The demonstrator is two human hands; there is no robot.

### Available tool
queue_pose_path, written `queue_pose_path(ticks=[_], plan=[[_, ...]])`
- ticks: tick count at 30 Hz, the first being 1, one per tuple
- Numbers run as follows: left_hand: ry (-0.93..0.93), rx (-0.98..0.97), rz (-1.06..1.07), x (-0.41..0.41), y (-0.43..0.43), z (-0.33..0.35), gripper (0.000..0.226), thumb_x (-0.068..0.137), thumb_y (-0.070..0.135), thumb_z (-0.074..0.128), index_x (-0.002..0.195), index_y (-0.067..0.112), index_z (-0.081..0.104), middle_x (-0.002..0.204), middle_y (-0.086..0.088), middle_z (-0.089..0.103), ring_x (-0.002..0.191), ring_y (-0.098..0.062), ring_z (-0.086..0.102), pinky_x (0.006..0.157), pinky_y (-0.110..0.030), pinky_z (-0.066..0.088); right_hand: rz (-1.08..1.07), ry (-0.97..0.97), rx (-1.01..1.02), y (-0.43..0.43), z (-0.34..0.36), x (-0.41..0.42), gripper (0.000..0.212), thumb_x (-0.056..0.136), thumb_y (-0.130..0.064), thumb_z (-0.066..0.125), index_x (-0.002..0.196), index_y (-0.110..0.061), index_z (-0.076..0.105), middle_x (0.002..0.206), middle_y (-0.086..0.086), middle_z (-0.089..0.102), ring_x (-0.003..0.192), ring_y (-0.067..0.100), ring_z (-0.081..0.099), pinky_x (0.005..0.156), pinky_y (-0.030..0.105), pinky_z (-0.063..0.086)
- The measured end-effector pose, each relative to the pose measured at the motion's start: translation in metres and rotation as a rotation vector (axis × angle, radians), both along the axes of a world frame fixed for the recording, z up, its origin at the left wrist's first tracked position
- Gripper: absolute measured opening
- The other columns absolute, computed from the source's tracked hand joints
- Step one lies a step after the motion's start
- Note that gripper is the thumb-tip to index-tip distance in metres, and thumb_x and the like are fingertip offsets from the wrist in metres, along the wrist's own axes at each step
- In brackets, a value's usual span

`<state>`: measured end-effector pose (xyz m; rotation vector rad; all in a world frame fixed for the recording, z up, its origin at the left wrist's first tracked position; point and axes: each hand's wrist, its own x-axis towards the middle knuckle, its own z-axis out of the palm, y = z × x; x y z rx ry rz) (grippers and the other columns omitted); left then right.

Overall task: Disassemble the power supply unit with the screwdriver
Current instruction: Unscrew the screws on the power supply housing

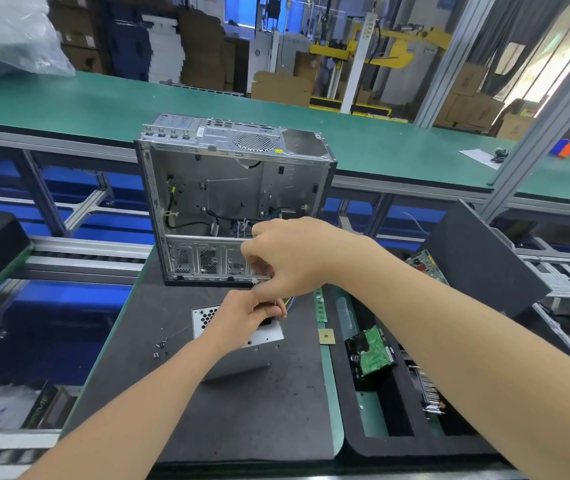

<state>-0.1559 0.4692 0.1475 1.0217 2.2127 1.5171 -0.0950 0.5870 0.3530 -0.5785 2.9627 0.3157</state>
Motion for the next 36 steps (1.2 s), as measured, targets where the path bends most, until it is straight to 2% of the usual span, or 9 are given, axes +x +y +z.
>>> queue_pose_path(ticks=[4,7,14,18,24,26,29,31,36], plan=[[0.004,0.015,0.001,0.002,0.000,0.001,0.037,0.098,0.001,0.064,0.079,0.031,0.074,0.089,0.010,0.078,0.089,-0.008,0.072,0.088,-0.022,0.053,-0.380,0.215,0.116,-0.010,-0.006,0.000,0.077,0.093,-0.082,0.030,0.073,-0.011,0.051,0.068,0.000,0.045,0.059,0.023,0.050,0.052,0.031,0.033],[0.013,0.023,-0.016,0.004,0.001,0.002,0.044,0.099,0.004,0.064,0.077,0.041,0.071,0.091,0.008,0.078,0.088,-0.006,0.074,0.086,-0.022,0.054,-0.524,0.102,-0.047,-0.004,-0.011,-0.006,0.059,0.100,-0.063,0.044,0.066,-0.014,0.042,0.068,0.003,0.047,0.058,0.022,0.049,0.050,0.029,0.035],[-0.026,0.033,0.000,0.002,-0.001,-0.002,0.026,0.102,0.006,0.063,0.094,0.027,0.076,0.092,0.010,0.079,0.091,-0.009,0.074,0.085,-0.022,0.055,-0.082,-0.071,-0.002,0.009,0.011,-0.007,0.007,0.086,-0.016,0.071,0.090,-0.014,0.065,0.080,-0.004,0.060,0.081,0.024,0.062,0.057,0.029,0.045],[-0.015,0.023,-0.001,0.001,-0.002,-0.003,0.026,0.103,0.007,0.062,0.098,0.029,0.076,0.094,0.011,0.079,0.097,-0.012,0.074,0.089,-0.023,0.055,0.083,-0.141,0.011,0.009,0.008,-0.007,0.024,0.081,0.006,0.062,0.085,-0.015,0.073,0.090,-0.001,0.070,0.093,0.018,0.061,0.079,0.033,0.052],[0.082,0.006,0.017,0.001,0.000,0.000,0.029,0.098,0.007,0.064,0.084,0.030,0.073,0.092,0.015,0.077,0.093,-0.010,0.072,0.088,-0.028,0.054,0.065,-0.150,-0.029,0.016,0.005,-0.007,0.018,0.083,-0.006,0.066,0.096,-0.018,0.068,0.101,-0.002,0.056,0.087,0.010,0.040,0.079,0.034,0.045],[0.071,0.001,0.020,0.002,0.001,0.000,0.030,0.098,0.006,0.064,0.082,0.030,0.072,0.091,0.014,0.077,0.091,-0.007,0.071,0.091,-0.032,0.053,-0.010,-0.116,-0.018,0.015,0.005,-0.004,0.026,0.087,-0.041,0.070,0.104,-0.024,0.062,0.100,-0.005,0.049,0.089,0.013,0.045,0.071,0.034,0.042],[0.062,0.004,0.029,0.002,0.001,0.000,0.030,0.098,0.005,0.064,0.082,0.029,0.073,0.090,0.013,0.077,0.091,-0.007,0.071,0.092,-0.034,0.053,-0.271,0.134,0.127,0.005,-0.003,0.002,0.080,0.079,-0.093,0.037,0.085,-0.016,0.056,0.077,-0.002,0.050,0.066,0.024,0.053,0.056,0.032,0.035],[0.063,0.002,0.028,0.003,0.001,0.000,0.032,0.099,0.006,0.064,0.083,0.033,0.072,0.090,0.013,0.078,0.092,-0.007,0.072,0.092,-0.033,0.055,-0.426,0.240,0.096,-0.003,-0.009,0.002,0.085,0.085,-0.091,0.021,0.067,-0.013,0.048,0.065,0.001,0.048,0.053,0.020,0.046,0.048,0.028,0.028],[0.019,0.008,0.015,0.003,-0.001,0.000,0.028,0.101,0.012,0.064,0.093,0.038,0.073,0.094,0.014,0.079,0.096,-0.010,0.073,0.091,-0.032,0.056,-0.408,0.104,-0.093,-0.001,-0.012,-0.006,0.050,0.104,-0.047,0.050,0.070,-0.013,0.035,0.070,0.001,0.038,0.057,0.021,0.043,0.049,0.029,0.031]])
